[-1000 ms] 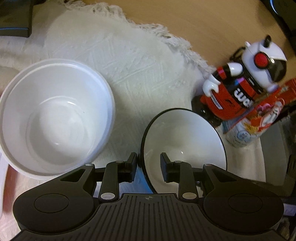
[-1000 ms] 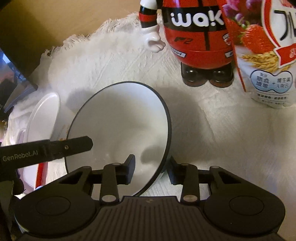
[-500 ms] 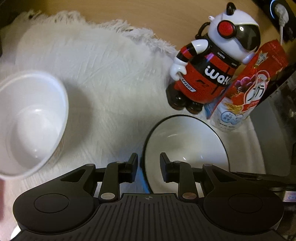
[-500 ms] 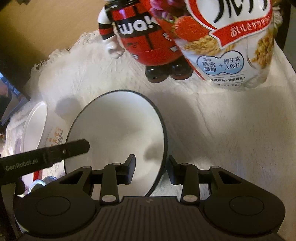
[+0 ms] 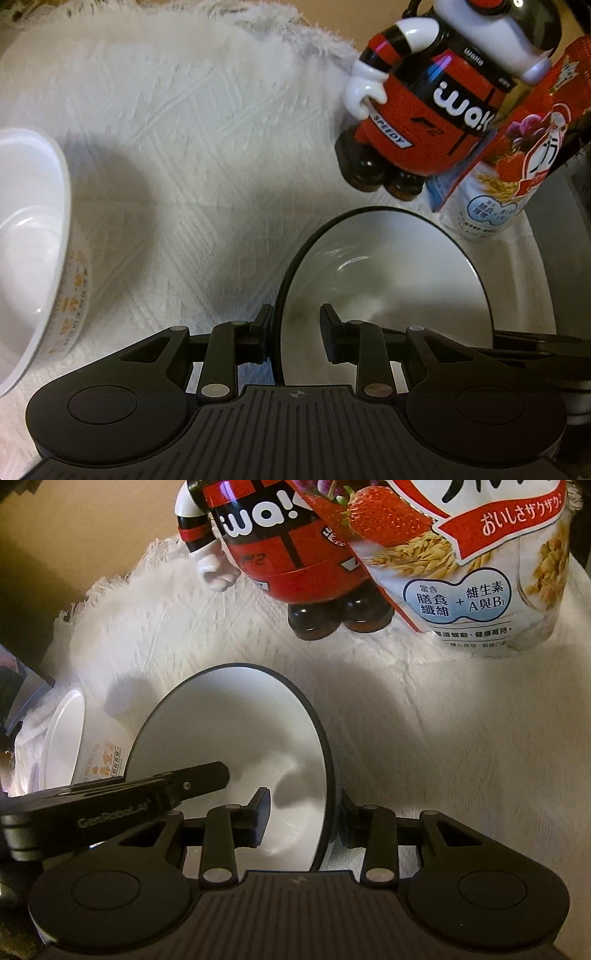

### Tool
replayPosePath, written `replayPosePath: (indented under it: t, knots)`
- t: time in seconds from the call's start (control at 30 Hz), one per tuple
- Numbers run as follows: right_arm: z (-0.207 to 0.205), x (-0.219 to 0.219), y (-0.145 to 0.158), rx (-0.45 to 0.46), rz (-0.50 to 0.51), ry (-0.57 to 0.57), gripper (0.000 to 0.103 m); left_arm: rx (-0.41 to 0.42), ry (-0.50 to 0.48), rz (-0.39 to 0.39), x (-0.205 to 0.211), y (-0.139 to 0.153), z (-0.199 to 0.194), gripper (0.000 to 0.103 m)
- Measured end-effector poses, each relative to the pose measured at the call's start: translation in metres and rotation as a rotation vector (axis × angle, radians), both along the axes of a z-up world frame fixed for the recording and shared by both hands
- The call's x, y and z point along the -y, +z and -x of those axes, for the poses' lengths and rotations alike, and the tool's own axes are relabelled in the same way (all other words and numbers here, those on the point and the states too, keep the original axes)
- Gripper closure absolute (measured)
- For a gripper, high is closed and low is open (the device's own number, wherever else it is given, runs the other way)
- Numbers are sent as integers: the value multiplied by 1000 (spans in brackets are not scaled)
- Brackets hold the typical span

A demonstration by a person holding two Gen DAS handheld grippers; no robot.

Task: Organize plates and bowls
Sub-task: 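Lift the blue bowl with the right gripper and carry it toward the steel bowl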

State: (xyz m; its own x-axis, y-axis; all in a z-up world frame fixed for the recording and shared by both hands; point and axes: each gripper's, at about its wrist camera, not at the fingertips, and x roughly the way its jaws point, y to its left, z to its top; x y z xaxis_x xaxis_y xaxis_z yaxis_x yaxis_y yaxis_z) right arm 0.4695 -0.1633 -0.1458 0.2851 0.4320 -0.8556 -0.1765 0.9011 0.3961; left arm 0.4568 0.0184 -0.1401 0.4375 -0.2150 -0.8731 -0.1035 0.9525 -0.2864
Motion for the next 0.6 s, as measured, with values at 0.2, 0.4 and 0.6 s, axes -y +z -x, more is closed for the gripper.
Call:
replayPosePath:
  t: [0.2,0.4,0.6]
  knots:
    - [-1,-1,-1,2,11,6,65,-5,-15,-1,1,-2,-1,74]
    - [-3,-5,0,5,38,-2,64,-30,-24,1,2,2,1,75]
    - [9,1,17,32,10,-14,64,27,-49,-3,2,34,20,75]
